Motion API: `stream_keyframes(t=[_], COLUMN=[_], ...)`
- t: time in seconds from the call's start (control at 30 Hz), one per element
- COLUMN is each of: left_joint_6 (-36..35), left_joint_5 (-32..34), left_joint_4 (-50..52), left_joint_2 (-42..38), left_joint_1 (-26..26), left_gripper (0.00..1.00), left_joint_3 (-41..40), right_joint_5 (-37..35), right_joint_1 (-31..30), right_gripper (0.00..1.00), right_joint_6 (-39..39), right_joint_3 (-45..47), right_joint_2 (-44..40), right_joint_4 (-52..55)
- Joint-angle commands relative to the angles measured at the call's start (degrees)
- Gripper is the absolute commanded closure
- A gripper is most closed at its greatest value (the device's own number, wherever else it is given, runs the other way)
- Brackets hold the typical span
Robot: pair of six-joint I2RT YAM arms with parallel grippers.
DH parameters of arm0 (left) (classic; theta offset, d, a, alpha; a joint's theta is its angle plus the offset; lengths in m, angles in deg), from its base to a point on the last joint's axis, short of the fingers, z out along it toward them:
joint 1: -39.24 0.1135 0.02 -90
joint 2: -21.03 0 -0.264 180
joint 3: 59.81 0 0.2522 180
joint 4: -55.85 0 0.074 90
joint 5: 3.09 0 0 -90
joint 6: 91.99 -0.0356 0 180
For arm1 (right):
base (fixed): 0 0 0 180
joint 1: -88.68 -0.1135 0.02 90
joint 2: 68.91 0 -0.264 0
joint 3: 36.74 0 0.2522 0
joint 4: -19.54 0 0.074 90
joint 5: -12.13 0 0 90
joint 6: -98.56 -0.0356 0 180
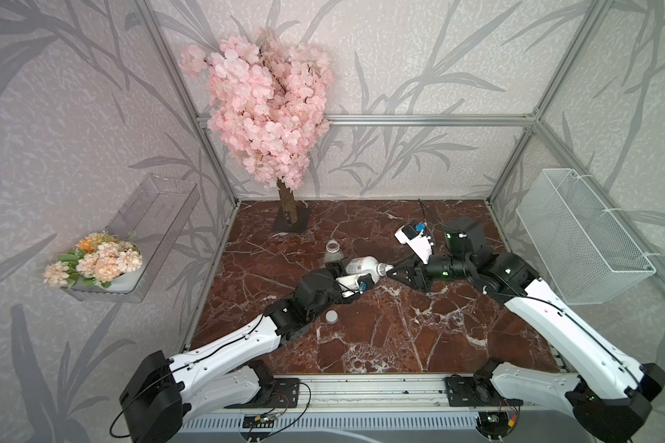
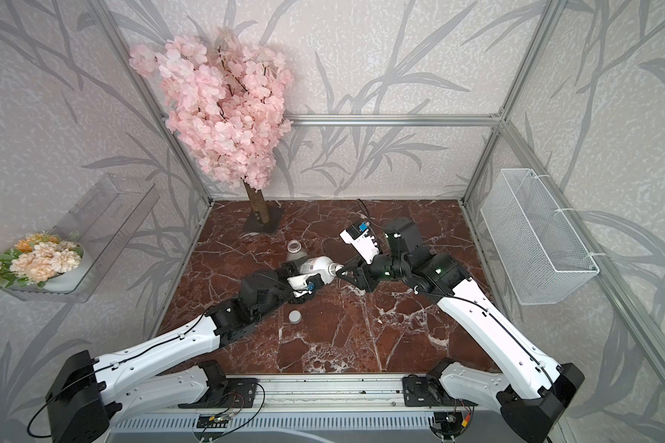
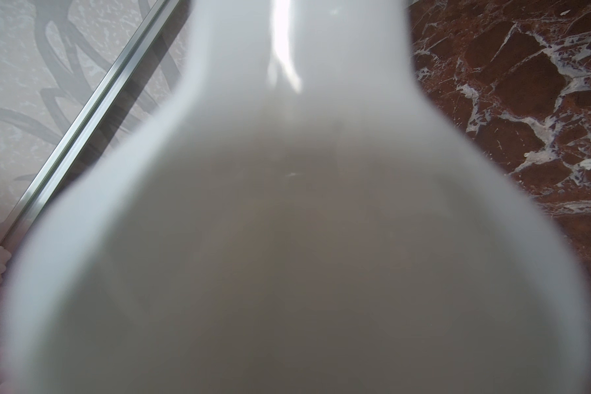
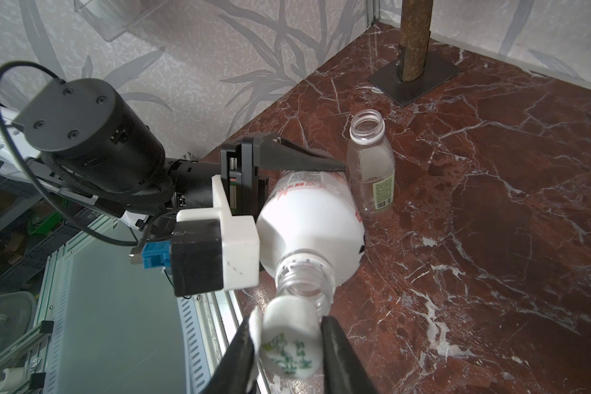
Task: Screw on the bottle caps
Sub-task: Screw the bottle cap onto the plastic bottle.
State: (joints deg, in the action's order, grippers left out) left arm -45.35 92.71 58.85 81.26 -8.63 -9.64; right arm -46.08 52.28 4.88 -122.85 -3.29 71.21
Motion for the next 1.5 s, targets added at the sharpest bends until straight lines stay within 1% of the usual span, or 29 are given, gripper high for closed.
stream_keyframes(t=[0.0,0.47,0.73,0.83,1.0,1.17,1.37,1.47], left_joint_6=[0.9,1.5,1.2,1.6,2.0,1.4,1.2,1.3], left_joint_5=[-1.0,-1.7,-1.1,-1.2,-0.8,-0.5,-0.8,-0.9], left_joint_4=[-1.4,-1.9,-1.7,-1.5,-1.2,0.8,1.1,-0.3], left_joint_2=[-0.4,-0.3,-1.0,-1.4,-3.0,-3.4,-2.7,-2.2], left_joint_1=[0.3,0.3,0.3,0.3,0.3,0.3,0.3,0.3], left_gripper=[0.27,0.27,0.27,0.27,0.27,0.27,0.27,0.27], left_joint_3=[2.0,1.9,2.1,2.2,2.0,2.9,4.1,4.3], right_joint_5=[0.7,-0.2,-4.3,-4.6,-7.6,-12.5,-13.4,-12.4], right_joint_1=[-0.3,-1.3,-1.7,-1.9,-3.7,-5.9,-6.8,-6.7], right_gripper=[0.72,0.69,0.69,0.69,0.69,0.69,0.69,0.69], right_joint_6=[-1.9,-4.1,-3.2,-5.1,-9.3,-10.9,-14.0,-14.8], right_joint_3=[1.3,2.8,3.0,2.7,-0.1,-2.2,-1.0,0.3], right_joint_2=[0.3,1.3,1.1,1.5,3.5,5.8,6.2,6.2], right_joint_4=[-4.3,-7.6,-4.8,-5.5,-5.9,-3.7,-4.5,-5.7])
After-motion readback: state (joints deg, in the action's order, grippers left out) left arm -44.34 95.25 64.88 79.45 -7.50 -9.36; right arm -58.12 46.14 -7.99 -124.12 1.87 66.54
